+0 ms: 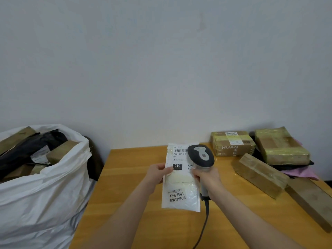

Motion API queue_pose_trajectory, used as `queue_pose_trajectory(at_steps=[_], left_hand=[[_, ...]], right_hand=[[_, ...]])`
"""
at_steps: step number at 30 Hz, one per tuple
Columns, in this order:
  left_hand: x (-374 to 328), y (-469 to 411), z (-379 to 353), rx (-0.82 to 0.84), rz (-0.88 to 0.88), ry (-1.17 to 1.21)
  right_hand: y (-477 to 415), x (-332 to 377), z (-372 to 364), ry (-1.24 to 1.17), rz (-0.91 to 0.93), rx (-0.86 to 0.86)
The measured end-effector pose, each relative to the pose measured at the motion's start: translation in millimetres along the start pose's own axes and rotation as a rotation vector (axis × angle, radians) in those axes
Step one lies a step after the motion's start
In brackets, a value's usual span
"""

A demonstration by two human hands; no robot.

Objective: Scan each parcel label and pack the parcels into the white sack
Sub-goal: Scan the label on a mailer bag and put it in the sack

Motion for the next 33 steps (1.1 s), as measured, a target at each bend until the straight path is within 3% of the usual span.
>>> queue_pose_trajectory(at_steps=[5, 8, 15, 33], left_hand=[[-1.3, 3.3, 16.3, -0.187, -0.050, 0.014], [4.6, 3.5, 19.1, -0.239, -0.041, 0.007], [24.4, 2.5, 20.2, -0.289, 0.002, 0.059], [42.7, -1.1, 37.1, -0.348, 0.049, 0.052]], right_hand=[[7.6, -0.6, 8.5, -0.060, 0.025, -0.098], [18.4, -2.0, 0.2, -0.123, 0.006, -0.008], [46.7, -6.2, -20.9, -0.102, -0.051, 0.088], [55.4, -11.7, -31.5, -0.083, -0.116, 0.128]])
Point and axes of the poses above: each hand's wrist, its own y-axis away from the middle knuckle, its own z-axis out of the back of the hand, x = y × z, the point moved 9 cm from there along -y, towards the middle knuckle, and after that the axes turned 2 degrees about x, right-handed, at the moved point
